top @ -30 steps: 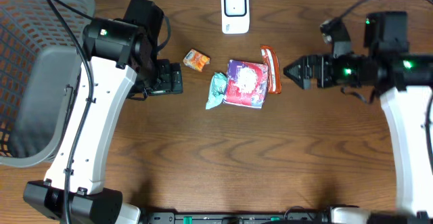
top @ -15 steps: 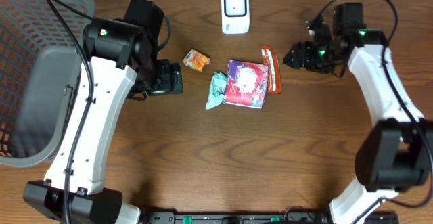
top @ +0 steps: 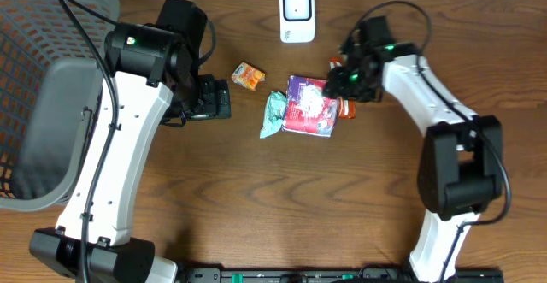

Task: Scan the item barcode
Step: 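Grasp the red snack bar with the right gripper and lift it, then carry the snack bar rightward and set it down on the table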

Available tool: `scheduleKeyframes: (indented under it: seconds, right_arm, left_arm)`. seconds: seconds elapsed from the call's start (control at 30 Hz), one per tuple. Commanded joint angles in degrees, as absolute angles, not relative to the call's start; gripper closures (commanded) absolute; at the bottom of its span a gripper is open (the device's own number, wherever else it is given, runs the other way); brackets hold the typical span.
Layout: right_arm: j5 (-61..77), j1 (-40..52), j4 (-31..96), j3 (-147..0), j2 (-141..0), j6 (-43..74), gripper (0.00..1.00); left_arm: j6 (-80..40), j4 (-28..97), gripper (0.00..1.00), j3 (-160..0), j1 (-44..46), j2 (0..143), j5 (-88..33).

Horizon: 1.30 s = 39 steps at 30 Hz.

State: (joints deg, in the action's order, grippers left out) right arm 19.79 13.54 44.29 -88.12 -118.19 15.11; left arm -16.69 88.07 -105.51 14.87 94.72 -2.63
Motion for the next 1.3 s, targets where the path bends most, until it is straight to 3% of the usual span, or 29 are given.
scheduleKeyframes:
  seconds: [0.0, 0.23, 0.5, 0.83, 1.13, 1.27]
  right_arm:
    - [24.3, 16.8, 43.9, -89.1, -119.7, 16.9, 0.47]
    - [20.2, 21.7, 44.9, -92.0, -119.6, 15.9, 0.41]
    - [-1.0, 19.4, 54.0, -105.3, -119.6, 10.7, 0.33]
    - [-8.8, 20.5, 51.5, -105.1, -127.4, 6.1, 0.34]
    - [-24.8, 22.0, 53.5, -105.1, -134.3, 9.1, 0.45]
    - [-25.1, 21.4, 56.8, -105.3, -134.6, 9.1, 0.74]
  left_arm:
    - [-16.7, 88.2, 0.02, -105.9, 14.9, 95.1, -2.3]
    - [-16.7, 88.2, 0.02, -105.9, 14.9, 95.1, -2.3]
    - [-16.7, 88.2, 0.02, -105.9, 14.9, 95.1, -2.3]
    - [-16.7, 88.2, 0.02, -105.9, 14.9, 95.1, -2.3]
    - [-16.7, 88.2, 0.02, -105.9, 14.9, 95.1, -2.3]
    - [-16.7, 88.2, 0.02, -105.9, 14.9, 95.1, -2.3]
